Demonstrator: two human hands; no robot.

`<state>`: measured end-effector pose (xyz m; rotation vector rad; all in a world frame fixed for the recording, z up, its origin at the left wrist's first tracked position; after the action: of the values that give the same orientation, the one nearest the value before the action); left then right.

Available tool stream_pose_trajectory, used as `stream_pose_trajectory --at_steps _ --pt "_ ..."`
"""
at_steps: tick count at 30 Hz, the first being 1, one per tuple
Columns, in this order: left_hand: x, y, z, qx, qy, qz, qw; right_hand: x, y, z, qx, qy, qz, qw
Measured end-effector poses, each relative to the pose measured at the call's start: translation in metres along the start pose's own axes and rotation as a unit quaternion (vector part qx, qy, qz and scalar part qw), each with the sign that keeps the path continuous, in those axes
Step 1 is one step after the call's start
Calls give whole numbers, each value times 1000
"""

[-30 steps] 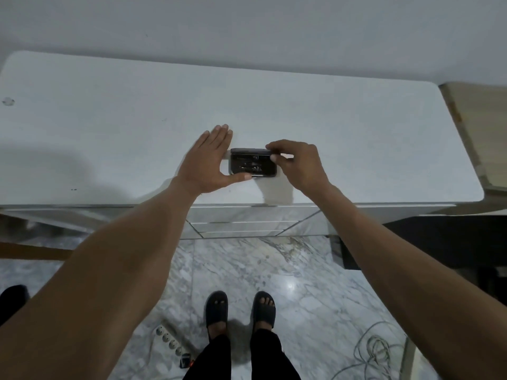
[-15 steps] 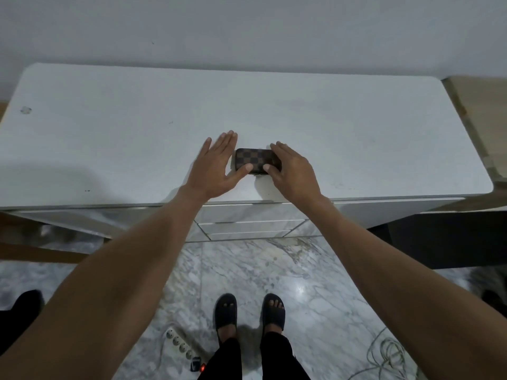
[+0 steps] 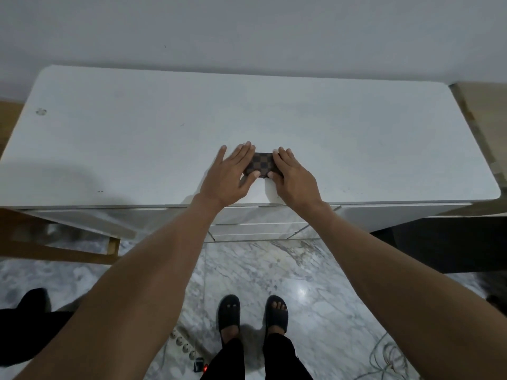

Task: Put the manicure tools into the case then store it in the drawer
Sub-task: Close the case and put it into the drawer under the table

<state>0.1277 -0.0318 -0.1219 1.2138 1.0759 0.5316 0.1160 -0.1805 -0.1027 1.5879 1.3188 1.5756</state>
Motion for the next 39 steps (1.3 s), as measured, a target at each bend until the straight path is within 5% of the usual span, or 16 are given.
stream_pose_trajectory --at_steps 8,17,27,39 --pt "-15 -5 -53 5 52 -108 993 1 12 -47 28 -21 -52 998" --pt "-34 -25 -152 -69 54 -62 994 -2 -18 -126 29 -23 -96 995" --pt "-27 -57 -146 51 149 -37 987 -25 -51 -151 54 -31 -91 994" --pt "-18 -56 -136 51 155 -16 986 -43 -64 -118 87 -45 -107 989"
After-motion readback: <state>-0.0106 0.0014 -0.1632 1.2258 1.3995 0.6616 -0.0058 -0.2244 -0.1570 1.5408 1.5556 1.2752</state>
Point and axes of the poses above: each hand's wrist, its own z-axis towards the middle knuckle, its own y-axis out of the back of the hand, x = y × z, the point moved 9 cm from there along z, towards the middle knuckle, and after that the axes turned 11 degrees about x, right-handed, at the moved point
